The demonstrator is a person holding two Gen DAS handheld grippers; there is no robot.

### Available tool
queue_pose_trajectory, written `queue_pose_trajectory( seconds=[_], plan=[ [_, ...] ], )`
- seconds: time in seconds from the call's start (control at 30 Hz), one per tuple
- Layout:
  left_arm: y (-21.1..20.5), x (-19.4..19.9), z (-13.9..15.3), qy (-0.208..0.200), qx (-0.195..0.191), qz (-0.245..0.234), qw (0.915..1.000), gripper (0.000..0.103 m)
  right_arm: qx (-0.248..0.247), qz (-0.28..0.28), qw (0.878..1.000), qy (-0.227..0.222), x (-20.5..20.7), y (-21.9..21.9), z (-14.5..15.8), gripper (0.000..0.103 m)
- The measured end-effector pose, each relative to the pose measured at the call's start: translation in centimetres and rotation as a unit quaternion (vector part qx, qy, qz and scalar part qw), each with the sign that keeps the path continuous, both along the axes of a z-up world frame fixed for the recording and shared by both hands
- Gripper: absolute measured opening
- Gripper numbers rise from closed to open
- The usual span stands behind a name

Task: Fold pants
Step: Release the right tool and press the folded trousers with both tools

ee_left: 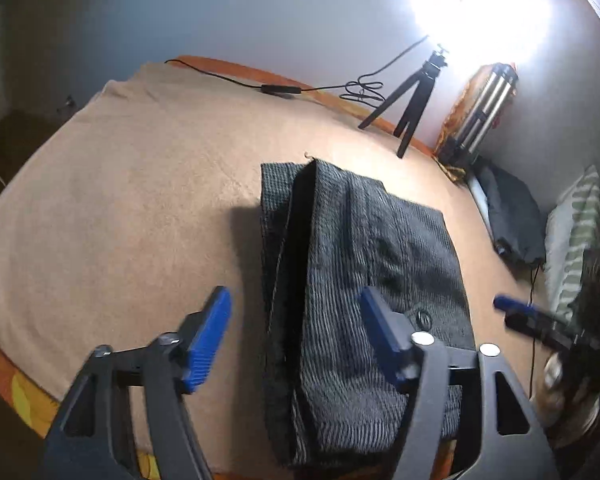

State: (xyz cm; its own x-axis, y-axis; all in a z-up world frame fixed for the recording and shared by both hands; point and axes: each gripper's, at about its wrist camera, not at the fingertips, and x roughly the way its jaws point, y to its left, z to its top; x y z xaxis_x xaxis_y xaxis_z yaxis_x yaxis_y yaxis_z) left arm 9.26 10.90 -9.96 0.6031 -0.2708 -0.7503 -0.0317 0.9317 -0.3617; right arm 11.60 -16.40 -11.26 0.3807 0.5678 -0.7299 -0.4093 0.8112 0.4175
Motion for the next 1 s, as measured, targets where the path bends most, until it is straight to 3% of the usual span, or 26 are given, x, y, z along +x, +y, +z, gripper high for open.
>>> queue_pose_trajectory(
  seconds=[0.27, 0.43, 0.57, 0.7, 0.87, 1.0],
  plan=[
    [0.2, 3.4, -0.7, 0.030, -0.033, -0.006, 0.9990, 0.069, 0.040, -0.009, 0.997, 0.058, 1.0, -1.4, -2.8, 0.076],
    [-0.8, 5.2, -1.4, 0.046, 0.001, -0.021, 0.9987, 0.070, 0.056, -0.009, 0.996, 0.069, 2.0, -1.4, -3.8, 0.077],
    [-0.3, 6.1, -2.3, 0.058, -0.002, -0.015, 0.9982, 0.077, 0.055, -0.008, 0.995, 0.079, 2.7, -1.2, -4.6, 0.077],
    [0.4, 6.7, -2.7, 0.062, -0.020, -0.015, 0.9978, 0.078, 0.059, -0.017, 0.994, 0.087, 3.6, -1.3, -5.2, 0.077],
    [1.7, 7.3, -4.0, 0.080, -0.076, -0.010, 0.9939, 0.080, 0.073, -0.012, 0.993, 0.091, 4.5, -1.1, -5.6, 0.078],
    [1.9, 7.3, -4.0, 0.076, -0.083, -0.015, 0.9936, 0.080, 0.071, 0.002, 0.993, 0.091, 4.7, -0.4, -6.0, 0.078]
  ],
)
